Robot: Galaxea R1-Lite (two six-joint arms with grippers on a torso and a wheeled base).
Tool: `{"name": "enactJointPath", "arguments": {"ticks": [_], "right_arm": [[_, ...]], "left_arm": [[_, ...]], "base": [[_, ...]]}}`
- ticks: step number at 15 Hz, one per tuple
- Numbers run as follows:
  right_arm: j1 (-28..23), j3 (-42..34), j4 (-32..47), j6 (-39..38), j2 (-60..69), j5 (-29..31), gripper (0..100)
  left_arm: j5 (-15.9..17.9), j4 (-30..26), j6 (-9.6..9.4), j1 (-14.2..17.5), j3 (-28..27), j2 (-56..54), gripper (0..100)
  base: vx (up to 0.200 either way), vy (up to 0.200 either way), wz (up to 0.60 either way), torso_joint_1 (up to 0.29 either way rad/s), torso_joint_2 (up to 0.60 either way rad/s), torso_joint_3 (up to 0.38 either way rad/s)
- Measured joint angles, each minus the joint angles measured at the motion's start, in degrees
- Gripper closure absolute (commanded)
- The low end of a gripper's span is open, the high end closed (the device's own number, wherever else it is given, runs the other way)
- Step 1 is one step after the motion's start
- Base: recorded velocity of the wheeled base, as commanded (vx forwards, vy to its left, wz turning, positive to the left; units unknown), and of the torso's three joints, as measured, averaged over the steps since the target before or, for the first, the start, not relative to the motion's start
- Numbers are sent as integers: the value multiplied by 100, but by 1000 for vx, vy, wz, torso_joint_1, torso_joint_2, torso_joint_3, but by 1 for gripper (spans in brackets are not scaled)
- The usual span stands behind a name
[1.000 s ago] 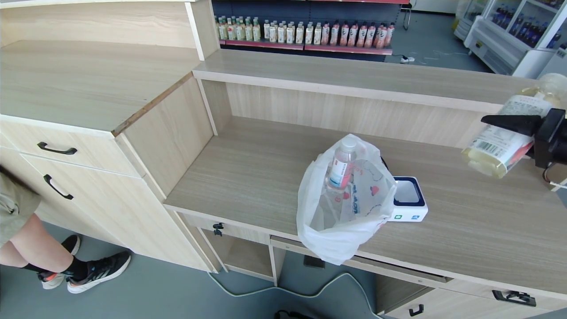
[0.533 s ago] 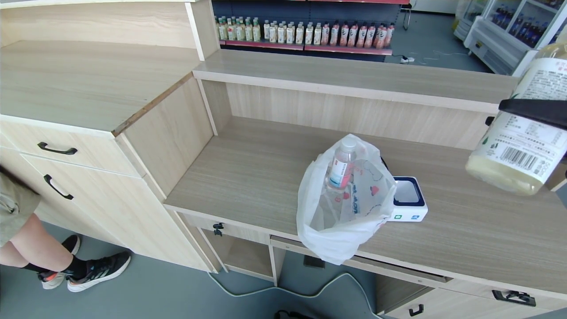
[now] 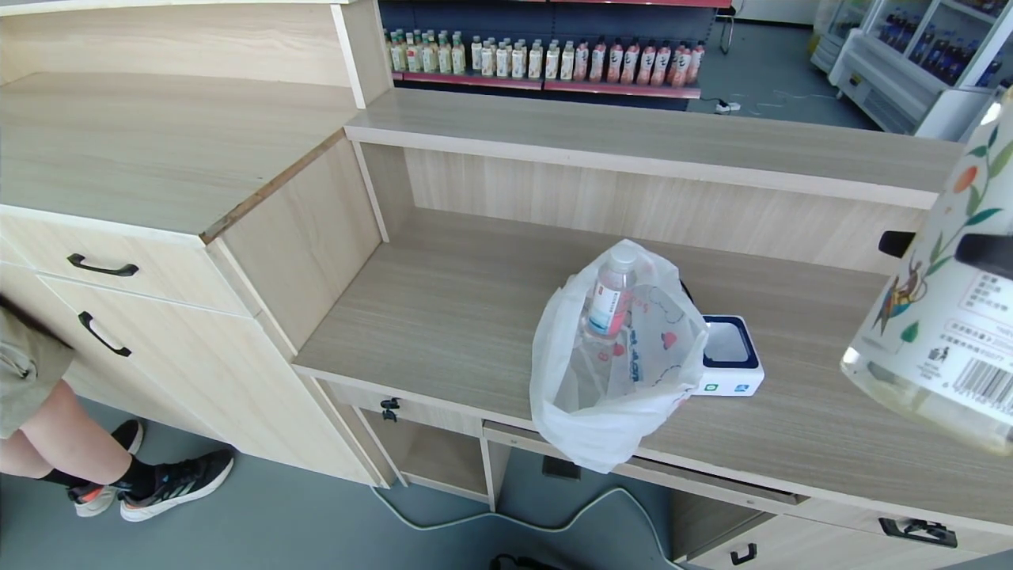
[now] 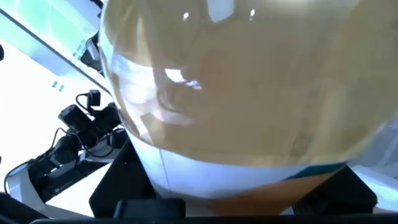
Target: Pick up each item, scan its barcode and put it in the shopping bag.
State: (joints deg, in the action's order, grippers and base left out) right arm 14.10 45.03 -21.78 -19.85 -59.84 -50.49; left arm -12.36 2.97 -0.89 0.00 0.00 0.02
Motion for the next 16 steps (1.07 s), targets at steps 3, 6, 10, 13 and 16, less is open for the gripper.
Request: {"name": "enactJointPath", "arguments": {"ticks": [3, 6, 10, 13, 16], "right_arm": [[268, -63, 118, -12, 102, 9, 100], [428, -90, 334, -330, 191, 9, 100], [647, 196, 969, -536, 301, -9, 100], [894, 560, 1407, -1005, 317, -13, 100], [837, 774, 2035, -1559, 393, 16, 100]], "left_arm": [[0, 0, 0, 0, 0, 0, 0], [0, -2, 0, 0, 0, 0, 0], [-1, 0, 0, 0, 0, 0, 0], [0, 0, 0, 0, 0, 0, 0], [-1, 0, 0, 0, 0, 0, 0]], "base": [[0, 0, 0, 0, 0, 0], [0, 0, 0, 0, 0, 0], [0, 0, 0, 0, 0, 0], [0, 0, 0, 0, 0, 0], [0, 0, 0, 0, 0, 0]]}}
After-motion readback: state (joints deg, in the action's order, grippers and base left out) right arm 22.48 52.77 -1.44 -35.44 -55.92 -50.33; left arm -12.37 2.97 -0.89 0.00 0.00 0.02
